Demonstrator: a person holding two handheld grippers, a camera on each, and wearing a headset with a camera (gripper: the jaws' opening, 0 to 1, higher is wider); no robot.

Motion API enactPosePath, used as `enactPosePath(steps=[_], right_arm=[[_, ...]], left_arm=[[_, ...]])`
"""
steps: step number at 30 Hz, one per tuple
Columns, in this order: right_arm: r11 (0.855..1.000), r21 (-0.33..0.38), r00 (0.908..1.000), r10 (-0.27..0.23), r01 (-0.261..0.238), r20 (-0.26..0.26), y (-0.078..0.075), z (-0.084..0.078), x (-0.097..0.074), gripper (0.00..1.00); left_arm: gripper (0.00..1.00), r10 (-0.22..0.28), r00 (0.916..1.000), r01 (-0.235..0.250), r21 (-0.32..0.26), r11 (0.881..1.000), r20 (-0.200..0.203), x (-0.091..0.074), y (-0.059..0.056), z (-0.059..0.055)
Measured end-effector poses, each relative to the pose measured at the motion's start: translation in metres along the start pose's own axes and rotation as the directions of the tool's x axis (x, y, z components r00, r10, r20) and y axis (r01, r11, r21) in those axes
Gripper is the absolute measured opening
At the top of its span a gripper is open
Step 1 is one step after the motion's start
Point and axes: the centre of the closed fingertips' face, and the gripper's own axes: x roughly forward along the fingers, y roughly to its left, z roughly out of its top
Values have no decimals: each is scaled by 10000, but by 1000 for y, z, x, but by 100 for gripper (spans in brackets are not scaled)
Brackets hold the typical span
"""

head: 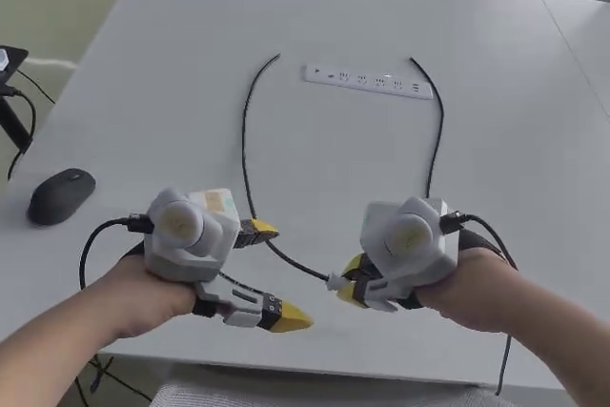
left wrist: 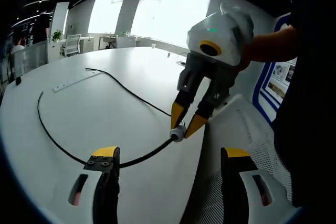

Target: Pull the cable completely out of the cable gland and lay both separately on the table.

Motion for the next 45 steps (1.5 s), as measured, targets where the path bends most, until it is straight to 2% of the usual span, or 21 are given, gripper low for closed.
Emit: enactPosePath(steps=[5, 8, 12, 17, 21, 24, 28, 32, 36, 40, 45], right_arm=[[9981, -610, 9999, -95, 101, 98, 6, 5, -2, 6], [9958, -900, 9998, -162, 171, 101, 10, 5, -6, 6], [9941, -1077, 9999, -110, 98, -105, 15, 1, -9, 6], [9933, -1150, 9998, -139, 123, -136, 14, -1, -11, 6], [9932, -1156, 9999, -134, 122, -93, 15, 0, -12, 6], [9910, -1330, 9998, -150, 126, -166, 18, -3, -12, 6], [9862, -1649, 9998, -152, 125, -148, 20, -3, -13, 6], [9833, -1814, 9999, -129, 113, -80, 21, -2, -14, 6], [9808, -1945, 9999, -148, 150, 25, 22, 0, -17, 6], [9802, -1971, 9998, -211, 206, -5, 21, -1, -16, 6], [9760, -2172, 9998, -193, 181, -35, 24, -2, -15, 6]], left_arm=[[79, -176, 9998, 176, 142, 9997, 22, 6, -4, 0], [75, -378, 9993, 378, 250, 9990, 3, 11, -11, 0], [69, -560, 9983, 568, 543, 9969, -152, 18, -18, 0], [59, -666, 9978, 669, 796, 9946, -58, 26, -23, 4], [56, -769, 9970, 771, 978, 9922, -64, 31, -27, 5], [54, -788, 9968, 795, 989, 9919, -117, 35, -26, 4], [45, -1044, 9940, 1070, 938, 9898, -321, 38, -29, 1], [41, -1183, 9919, 1221, 898, 9884, -471, 42, -30, -1], [36, -1297, 9911, 1315, 699, 9889, -287, 42, -31, 5], [34, -1414, 9885, 1454, 768, 9864, -542, 44, -31, 1], [30, -1536, 9867, 1565, 555, 9861, -534, 44, -33, -1]])
